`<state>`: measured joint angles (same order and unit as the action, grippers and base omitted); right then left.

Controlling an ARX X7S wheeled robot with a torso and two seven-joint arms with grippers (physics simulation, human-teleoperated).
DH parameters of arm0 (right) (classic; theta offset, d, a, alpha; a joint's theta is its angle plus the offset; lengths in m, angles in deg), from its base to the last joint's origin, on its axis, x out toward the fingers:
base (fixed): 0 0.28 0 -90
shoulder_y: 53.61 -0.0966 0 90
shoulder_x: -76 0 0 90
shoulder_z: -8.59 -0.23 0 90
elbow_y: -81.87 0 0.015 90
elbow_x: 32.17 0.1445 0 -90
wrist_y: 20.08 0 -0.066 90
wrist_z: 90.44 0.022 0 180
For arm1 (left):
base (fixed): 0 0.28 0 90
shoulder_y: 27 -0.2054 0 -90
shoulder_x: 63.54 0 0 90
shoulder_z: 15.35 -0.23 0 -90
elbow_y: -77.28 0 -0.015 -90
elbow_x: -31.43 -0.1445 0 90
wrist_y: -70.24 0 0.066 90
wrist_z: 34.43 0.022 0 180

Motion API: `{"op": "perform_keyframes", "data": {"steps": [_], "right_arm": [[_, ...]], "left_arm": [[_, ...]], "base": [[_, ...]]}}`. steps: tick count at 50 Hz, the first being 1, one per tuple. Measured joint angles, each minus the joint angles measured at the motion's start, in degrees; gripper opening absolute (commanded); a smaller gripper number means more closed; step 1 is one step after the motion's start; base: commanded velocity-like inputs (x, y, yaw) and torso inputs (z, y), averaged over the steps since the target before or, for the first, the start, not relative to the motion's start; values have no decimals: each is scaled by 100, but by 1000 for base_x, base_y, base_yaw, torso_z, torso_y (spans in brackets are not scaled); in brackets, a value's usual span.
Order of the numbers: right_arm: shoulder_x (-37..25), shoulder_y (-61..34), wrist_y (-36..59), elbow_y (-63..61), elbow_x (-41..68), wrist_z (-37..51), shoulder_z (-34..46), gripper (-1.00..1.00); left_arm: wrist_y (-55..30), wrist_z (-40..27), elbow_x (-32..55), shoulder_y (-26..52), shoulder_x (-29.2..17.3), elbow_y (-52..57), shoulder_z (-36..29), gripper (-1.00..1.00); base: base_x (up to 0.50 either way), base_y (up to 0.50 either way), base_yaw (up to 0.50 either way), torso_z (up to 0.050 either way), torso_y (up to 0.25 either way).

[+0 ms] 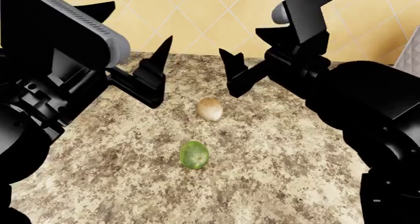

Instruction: Pick the radish, potato from the counter and place them in the cabinet. Then close the cabinet.

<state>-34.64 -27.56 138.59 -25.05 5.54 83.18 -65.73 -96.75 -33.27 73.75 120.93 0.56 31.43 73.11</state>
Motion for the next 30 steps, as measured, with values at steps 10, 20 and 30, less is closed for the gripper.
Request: {"op": "perform_keyframes", "data": {"steps": [10,20,30], "right_arm": [[91,-254,-110,561,-34,-402,462,100],[67,-356,-118,766,190,-913,686,100],[-18,-407,-59,839,348,-1259,887,100]], "left_arm": [[126,-7,-16,-86,-45,-44,0,100],[249,-15,-51,-166,-88,-97,-44,100],[308,-34,-51,-213,-126,-123,-66,100]], "base": [[0,0,0,0,0],[0,0,0,0,0],[0,0,0,0,0]]}}
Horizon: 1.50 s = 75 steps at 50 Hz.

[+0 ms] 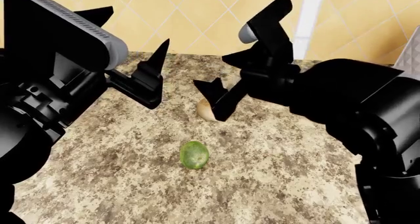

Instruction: Pick the radish, potato from the counter and place them in the cabinet. Then close the cabinet.

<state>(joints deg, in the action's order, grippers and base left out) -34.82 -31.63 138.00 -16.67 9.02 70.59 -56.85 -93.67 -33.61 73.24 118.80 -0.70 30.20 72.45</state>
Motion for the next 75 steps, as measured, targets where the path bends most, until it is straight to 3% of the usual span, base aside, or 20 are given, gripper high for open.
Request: {"op": "perform_keyframes", "data": {"steps": [36,75], "right_arm": [[-109,317,-480,624,-363,-126,525,100],[387,327,-1599,2341,-1106,-169,1065,100]], "left_arm": [[301,-27,-47,-192,-109,-125,-119,100],[780,-11,-235,-506,-186,-372,-364,100]], "base": [[0,0,0,0,0],[0,0,0,0,0]]}}
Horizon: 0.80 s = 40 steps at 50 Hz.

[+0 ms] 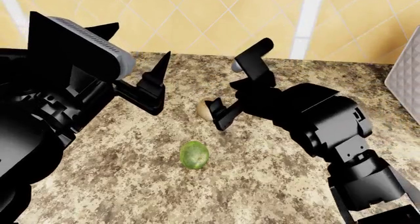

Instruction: Pick the radish, potato from the counter and place them in the cabinet. Then close the cabinet.

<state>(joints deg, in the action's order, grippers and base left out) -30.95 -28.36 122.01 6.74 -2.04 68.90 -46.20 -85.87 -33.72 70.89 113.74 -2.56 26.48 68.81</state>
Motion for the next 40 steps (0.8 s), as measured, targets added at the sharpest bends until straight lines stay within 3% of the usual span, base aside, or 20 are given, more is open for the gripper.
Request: {"op": "perform_keyframes", "data": {"steps": [40], "right_arm": [[301,121,-623,1078,-239,-244,363,100]], "left_arm": [[364,20,-121,-242,-82,-208,-136,100]], "base": [[0,0,0,0,0]]}}
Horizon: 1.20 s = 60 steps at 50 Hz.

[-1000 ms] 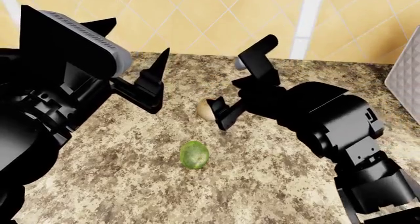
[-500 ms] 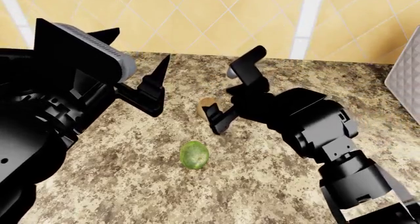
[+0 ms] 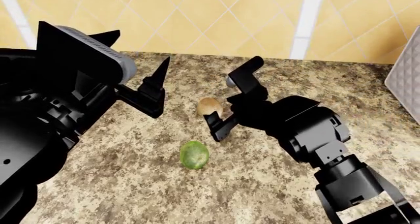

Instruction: Pick the radish, potato from the counter and place them in the cabinet. Then close the cabinet.

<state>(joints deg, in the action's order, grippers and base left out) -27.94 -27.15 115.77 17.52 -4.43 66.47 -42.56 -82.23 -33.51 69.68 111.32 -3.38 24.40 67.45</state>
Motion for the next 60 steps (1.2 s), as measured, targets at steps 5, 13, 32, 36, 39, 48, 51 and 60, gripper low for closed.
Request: {"op": "perform_keyframes", "data": {"steps": [5,13,32,36,39,48,51,60], "right_arm": [[46,-11,-116,155,-35,15,1,100],[169,-31,-359,478,-95,-11,22,100],[223,-52,-570,626,-57,5,1,-100],[105,-71,-435,321,0,86,-45,-100],[3,-87,-302,40,52,149,-80,-100],[-384,-135,193,-955,271,353,-244,-100],[-526,-143,365,-1292,361,428,-327,-100],[-931,-158,816,-2148,636,675,-663,-100]], "left_arm": [[13,-6,2,-2,-4,-10,-10,100],[55,-8,-7,-16,-10,-40,-37,100],[148,-10,-25,-59,-37,-108,-85,100],[152,-17,-18,-62,-41,-107,-87,100],[155,-22,-12,-66,-44,-102,-90,100],[142,4,78,-89,-58,-29,-76,100],[135,64,158,-104,-82,28,-64,100],[199,487,483,-126,-223,191,-64,100]], "base": [[0,0,0,0,0],[0,0,0,0,0],[0,0,0,0,0],[0,0,0,0,0],[0,0,0,0,0],[0,0,0,0,0],[0,0,0,0,0],[0,0,0,0,0]]}}
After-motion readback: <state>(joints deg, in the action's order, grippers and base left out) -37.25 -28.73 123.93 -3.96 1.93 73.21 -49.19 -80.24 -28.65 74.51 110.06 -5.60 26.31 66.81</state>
